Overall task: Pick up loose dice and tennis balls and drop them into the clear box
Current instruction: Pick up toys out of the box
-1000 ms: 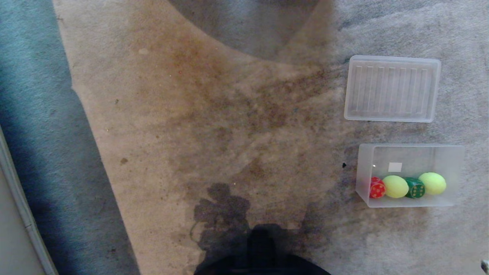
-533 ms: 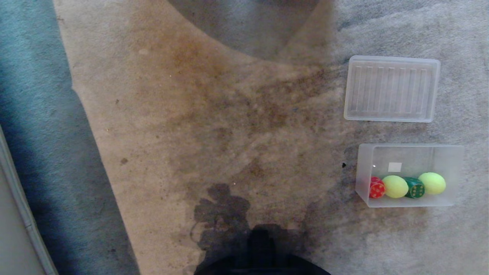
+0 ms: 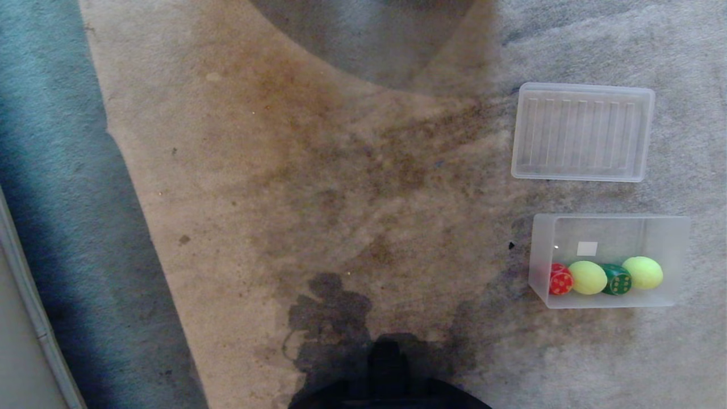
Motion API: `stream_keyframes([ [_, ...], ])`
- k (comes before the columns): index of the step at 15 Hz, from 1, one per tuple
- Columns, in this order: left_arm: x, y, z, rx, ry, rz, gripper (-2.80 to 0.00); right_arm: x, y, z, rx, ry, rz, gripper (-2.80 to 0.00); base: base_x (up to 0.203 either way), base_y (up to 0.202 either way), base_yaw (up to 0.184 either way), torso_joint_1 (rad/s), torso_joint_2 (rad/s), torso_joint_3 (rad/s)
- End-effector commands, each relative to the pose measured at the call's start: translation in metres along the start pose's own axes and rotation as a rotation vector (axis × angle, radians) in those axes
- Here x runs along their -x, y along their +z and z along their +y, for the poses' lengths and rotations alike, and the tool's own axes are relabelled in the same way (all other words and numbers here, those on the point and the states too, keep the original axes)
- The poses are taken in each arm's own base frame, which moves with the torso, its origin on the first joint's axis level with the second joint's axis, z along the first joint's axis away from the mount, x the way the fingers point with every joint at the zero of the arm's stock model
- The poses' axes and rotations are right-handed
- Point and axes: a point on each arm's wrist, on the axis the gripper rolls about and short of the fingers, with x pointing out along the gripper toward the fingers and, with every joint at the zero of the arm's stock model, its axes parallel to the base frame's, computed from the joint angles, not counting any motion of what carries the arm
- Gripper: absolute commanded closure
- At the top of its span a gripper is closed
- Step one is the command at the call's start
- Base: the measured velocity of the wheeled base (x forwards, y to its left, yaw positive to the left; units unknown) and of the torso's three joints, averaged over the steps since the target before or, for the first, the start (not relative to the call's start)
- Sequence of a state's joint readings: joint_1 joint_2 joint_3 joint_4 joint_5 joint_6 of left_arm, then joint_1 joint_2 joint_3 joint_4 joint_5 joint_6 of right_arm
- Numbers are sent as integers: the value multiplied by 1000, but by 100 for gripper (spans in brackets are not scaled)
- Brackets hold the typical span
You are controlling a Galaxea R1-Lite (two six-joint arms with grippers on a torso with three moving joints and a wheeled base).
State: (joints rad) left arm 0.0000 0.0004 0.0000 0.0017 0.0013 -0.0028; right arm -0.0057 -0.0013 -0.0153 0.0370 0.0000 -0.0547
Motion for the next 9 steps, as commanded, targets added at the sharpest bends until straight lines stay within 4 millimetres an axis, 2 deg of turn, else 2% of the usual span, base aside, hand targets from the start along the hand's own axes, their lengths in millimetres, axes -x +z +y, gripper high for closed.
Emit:
stream_keyframes([
  [1, 0, 0, 0, 0, 0, -1, 0, 0, 0, 0, 1, 0, 4, 0, 0, 0, 0, 0, 0, 0],
  [9, 0, 0, 0, 0, 0, -1, 0, 0, 0, 0, 1, 0, 4, 0, 0, 0, 0, 0, 0, 0],
])
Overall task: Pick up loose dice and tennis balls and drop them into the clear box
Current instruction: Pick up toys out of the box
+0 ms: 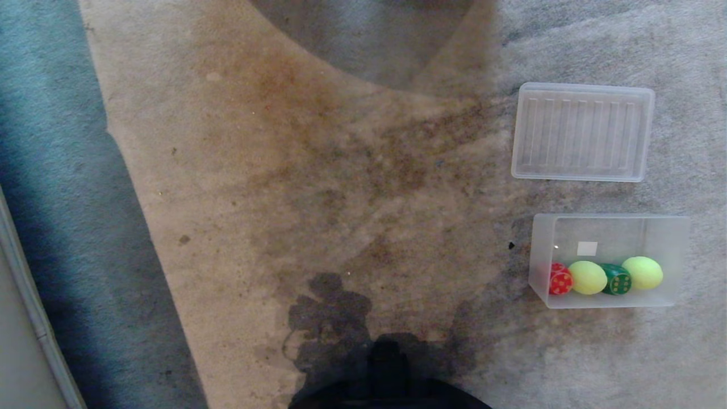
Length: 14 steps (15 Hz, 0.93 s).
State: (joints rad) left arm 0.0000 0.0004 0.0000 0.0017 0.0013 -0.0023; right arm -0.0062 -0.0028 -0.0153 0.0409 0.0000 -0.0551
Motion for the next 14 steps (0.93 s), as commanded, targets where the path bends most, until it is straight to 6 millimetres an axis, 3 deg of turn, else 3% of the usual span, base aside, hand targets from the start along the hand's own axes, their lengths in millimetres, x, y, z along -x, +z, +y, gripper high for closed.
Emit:
stream_keyframes([
  [1, 0, 0, 0, 1, 0, -1, 0, 0, 0, 0, 0, 0, 2, 0, 0, 0, 0, 0, 0, 0],
  [14, 0, 0, 0, 4, 2, -1, 0, -1, -1, 0, 3, -3, -6, 0, 0, 0, 0, 2, 1, 166],
])
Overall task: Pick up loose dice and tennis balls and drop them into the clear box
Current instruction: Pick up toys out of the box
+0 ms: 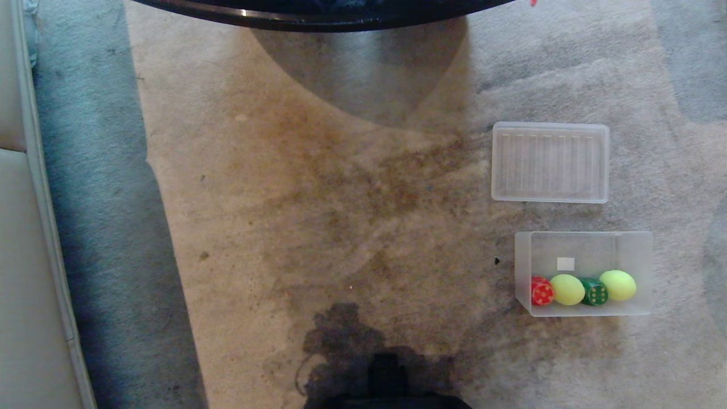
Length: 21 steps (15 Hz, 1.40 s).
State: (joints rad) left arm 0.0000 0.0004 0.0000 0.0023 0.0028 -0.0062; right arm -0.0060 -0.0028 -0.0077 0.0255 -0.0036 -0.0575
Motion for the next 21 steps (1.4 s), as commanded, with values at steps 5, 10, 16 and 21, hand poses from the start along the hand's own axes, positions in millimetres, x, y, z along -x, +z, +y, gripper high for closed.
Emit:
stream_keyframes([
  [5, 0, 0, 0, 0, 0, -1, 0, 0, 0, 0, -11, -1, 3, 0, 0, 0, 0, 2, 4, 205],
  [10, 0, 0, 0, 0, 0, -1, 0, 0, 0, 0, -11, -1, 3, 0, 0, 0, 0, 2, 1, 203],
  [16, 0, 0, 0, 0, -1, -1, 0, 0, 0, 0, -7, 1, 2, 0, 0, 0, 0, 4, 2, 207],
  [21, 0, 0, 0, 0, 0, -1, 0, 0, 0, 0, -10, -1, 4, 0, 0, 0, 0, 3, 0, 203],
])
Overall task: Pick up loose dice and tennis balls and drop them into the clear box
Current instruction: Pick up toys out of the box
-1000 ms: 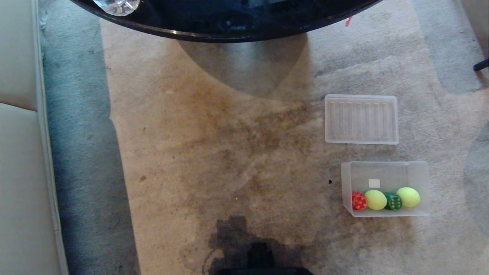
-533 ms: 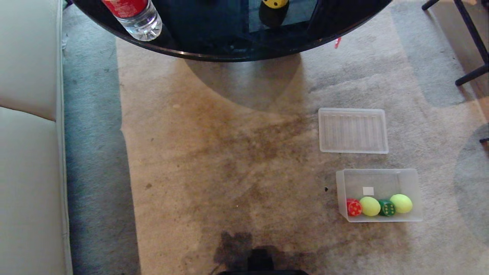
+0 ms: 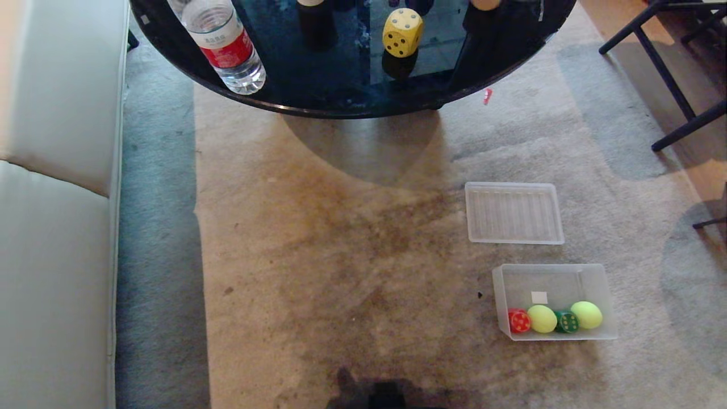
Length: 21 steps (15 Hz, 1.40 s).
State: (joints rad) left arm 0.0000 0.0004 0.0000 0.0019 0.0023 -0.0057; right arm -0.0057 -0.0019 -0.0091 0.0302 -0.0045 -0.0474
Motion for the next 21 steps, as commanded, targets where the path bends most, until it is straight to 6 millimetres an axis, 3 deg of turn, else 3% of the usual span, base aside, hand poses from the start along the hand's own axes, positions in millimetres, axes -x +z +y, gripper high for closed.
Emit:
stream_keyframes([
  [1, 0, 0, 0, 0, 1, -1, 0, 0, 0, 0, 0, 0, 1, 0, 0, 0, 0, 10, 2, 212],
  [21, 0, 0, 0, 0, 1, -1, 0, 0, 0, 0, 0, 0, 1, 0, 0, 0, 0, 3, 3, 203],
])
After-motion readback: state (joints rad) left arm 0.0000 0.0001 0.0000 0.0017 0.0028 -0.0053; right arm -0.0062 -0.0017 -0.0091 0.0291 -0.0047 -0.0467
